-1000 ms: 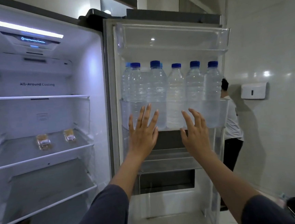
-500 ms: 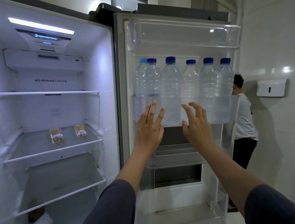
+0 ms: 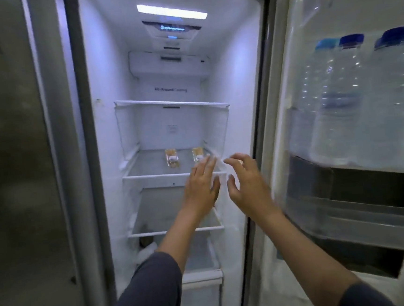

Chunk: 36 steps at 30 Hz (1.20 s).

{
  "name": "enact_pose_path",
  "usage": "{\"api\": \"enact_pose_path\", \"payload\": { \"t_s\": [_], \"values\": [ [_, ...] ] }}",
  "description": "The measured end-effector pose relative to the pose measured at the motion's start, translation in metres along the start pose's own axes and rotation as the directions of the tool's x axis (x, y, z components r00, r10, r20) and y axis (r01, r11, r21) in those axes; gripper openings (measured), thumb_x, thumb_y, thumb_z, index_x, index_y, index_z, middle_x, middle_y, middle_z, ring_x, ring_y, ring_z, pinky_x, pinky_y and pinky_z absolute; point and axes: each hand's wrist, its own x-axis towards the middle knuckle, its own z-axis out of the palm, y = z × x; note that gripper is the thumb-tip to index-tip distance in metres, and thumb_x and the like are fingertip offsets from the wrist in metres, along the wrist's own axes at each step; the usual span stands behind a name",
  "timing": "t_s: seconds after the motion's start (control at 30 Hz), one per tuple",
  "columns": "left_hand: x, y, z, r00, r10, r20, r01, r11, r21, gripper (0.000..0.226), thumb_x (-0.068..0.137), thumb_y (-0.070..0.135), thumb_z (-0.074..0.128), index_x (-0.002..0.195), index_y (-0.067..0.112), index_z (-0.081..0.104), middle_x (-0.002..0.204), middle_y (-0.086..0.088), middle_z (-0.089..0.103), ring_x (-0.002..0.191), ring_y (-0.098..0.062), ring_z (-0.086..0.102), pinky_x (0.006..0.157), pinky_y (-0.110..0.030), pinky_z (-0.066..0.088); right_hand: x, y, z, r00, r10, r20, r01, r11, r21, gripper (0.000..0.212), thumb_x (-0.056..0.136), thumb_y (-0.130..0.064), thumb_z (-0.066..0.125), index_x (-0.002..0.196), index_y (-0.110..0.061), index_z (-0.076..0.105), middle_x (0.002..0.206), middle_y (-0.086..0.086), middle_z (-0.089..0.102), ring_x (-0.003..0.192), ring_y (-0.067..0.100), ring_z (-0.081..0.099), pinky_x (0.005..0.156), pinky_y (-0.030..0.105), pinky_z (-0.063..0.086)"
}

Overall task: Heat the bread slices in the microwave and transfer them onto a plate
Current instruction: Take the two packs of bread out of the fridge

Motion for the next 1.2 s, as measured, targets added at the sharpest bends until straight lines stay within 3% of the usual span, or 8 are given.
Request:
{"api": "enact_pose_path", "payload": {
  "t_s": [0.13, 0.3, 0.57, 0.73, 0.87, 0.97, 1.1, 1.2],
  "values": [
    [0.014, -0.081, -0.007, 0.995, -0.103, 0.007, 0.103, 0.995, -0.019, 0.050, 0.088, 0.023, 0.043, 0.137, 0.014, 0.043, 0.143, -0.006, 0.044, 0.133, -0.022, 0.040, 0.108, -0.034, 0.033, 0.035, 0.010, 0.086, 0.983, 0.168, 0.076, -0.178, 0.972, 0.152, 0.042, 0.081, 0.000, 0.055, 0.122, -0.011, 0.056, 0.124, 0.008, 0.049, 0.119, 0.022, 0.043, 0.099, 0.022, 0.033],
    [0.058, -0.184, 0.014, 0.970, -0.238, 0.038, 0.240, 0.970, -0.043, 0.043, 0.091, 0.019, 0.044, 0.133, 0.013, 0.047, 0.138, -0.005, 0.049, 0.127, -0.020, 0.045, 0.104, -0.023, 0.030, 0.085, 0.052, 0.196, 0.914, 0.335, 0.227, -0.374, 0.914, 0.159, 0.037, 0.085, -0.003, 0.053, 0.122, -0.008, 0.056, 0.125, 0.013, 0.047, 0.123, 0.027, 0.040, 0.097, 0.025, 0.029],
    [0.132, -0.311, 0.089, 0.865, -0.448, 0.225, 0.474, 0.878, -0.076, 0.044, 0.095, 0.029, 0.045, 0.135, 0.011, 0.042, 0.140, -0.008, 0.046, 0.131, -0.023, 0.040, 0.107, -0.033, 0.033, 0.157, 0.137, 0.320, 0.737, 0.577, 0.353, -0.632, 0.773, 0.055, 0.044, 0.086, -0.009, 0.054, 0.129, -0.006, 0.049, 0.129, 0.024, 0.047, 0.122, 0.035, 0.043, 0.094, 0.027, 0.031],
    [0.163, -0.333, 0.131, 0.790, -0.513, 0.335, 0.573, 0.813, -0.107, 0.047, 0.097, 0.033, 0.039, 0.136, 0.007, 0.037, 0.140, -0.016, 0.044, 0.130, -0.028, 0.041, 0.099, -0.030, 0.033, 0.173, 0.178, 0.351, 0.606, 0.709, 0.361, -0.753, 0.657, -0.025, 0.049, 0.088, -0.015, 0.054, 0.134, -0.001, 0.042, 0.134, 0.029, 0.044, 0.126, 0.039, 0.040, 0.100, 0.038, 0.035],
    [0.183, -0.343, 0.159, 0.736, -0.586, 0.338, 0.649, 0.753, -0.107, 0.047, 0.095, 0.041, 0.036, 0.125, 0.006, 0.044, 0.126, -0.024, 0.054, 0.118, -0.037, 0.049, 0.094, -0.038, 0.040, 0.193, 0.203, 0.370, 0.497, 0.781, 0.379, -0.816, 0.569, -0.101, 0.056, 0.092, -0.032, 0.049, 0.135, 0.001, 0.037, 0.138, 0.028, 0.042, 0.127, 0.041, 0.041, 0.101, 0.040, 0.036],
    [0.193, -0.344, 0.171, 0.691, -0.627, 0.360, 0.693, 0.716, -0.085, 0.053, 0.094, 0.050, 0.032, 0.127, 0.010, 0.044, 0.120, -0.022, 0.058, 0.116, -0.037, 0.049, 0.096, -0.040, 0.042, 0.205, 0.216, 0.377, 0.458, 0.796, 0.396, -0.834, 0.538, -0.118, 0.058, 0.092, -0.035, 0.050, 0.134, 0.003, 0.035, 0.138, 0.026, 0.043, 0.127, 0.040, 0.041, 0.104, 0.041, 0.035],
    [0.205, -0.341, 0.180, 0.647, -0.678, 0.348, 0.745, 0.659, -0.101, 0.057, 0.088, 0.051, 0.046, 0.123, 0.007, 0.047, 0.120, -0.020, 0.059, 0.119, -0.037, 0.046, 0.092, -0.037, 0.042, 0.209, 0.228, 0.385, 0.433, 0.797, 0.421, -0.843, 0.523, -0.124, 0.054, 0.077, -0.034, 0.071, 0.112, 0.000, 0.049, 0.107, 0.021, 0.056, 0.099, 0.034, 0.055, 0.080, 0.035, 0.040],
    [0.214, -0.341, 0.183, 0.590, -0.734, 0.337, 0.801, 0.586, -0.126, 0.057, 0.075, 0.046, 0.066, 0.118, 0.011, 0.055, 0.119, -0.014, 0.062, 0.114, -0.034, 0.052, 0.093, -0.035, 0.046, 0.215, 0.228, 0.385, 0.394, 0.803, 0.447, -0.856, 0.498, -0.140, 0.047, 0.070, -0.032, 0.079, 0.096, -0.005, 0.050, 0.092, 0.016, 0.052, 0.084, 0.028, 0.050, 0.071, 0.032, 0.037]
  ]
}}
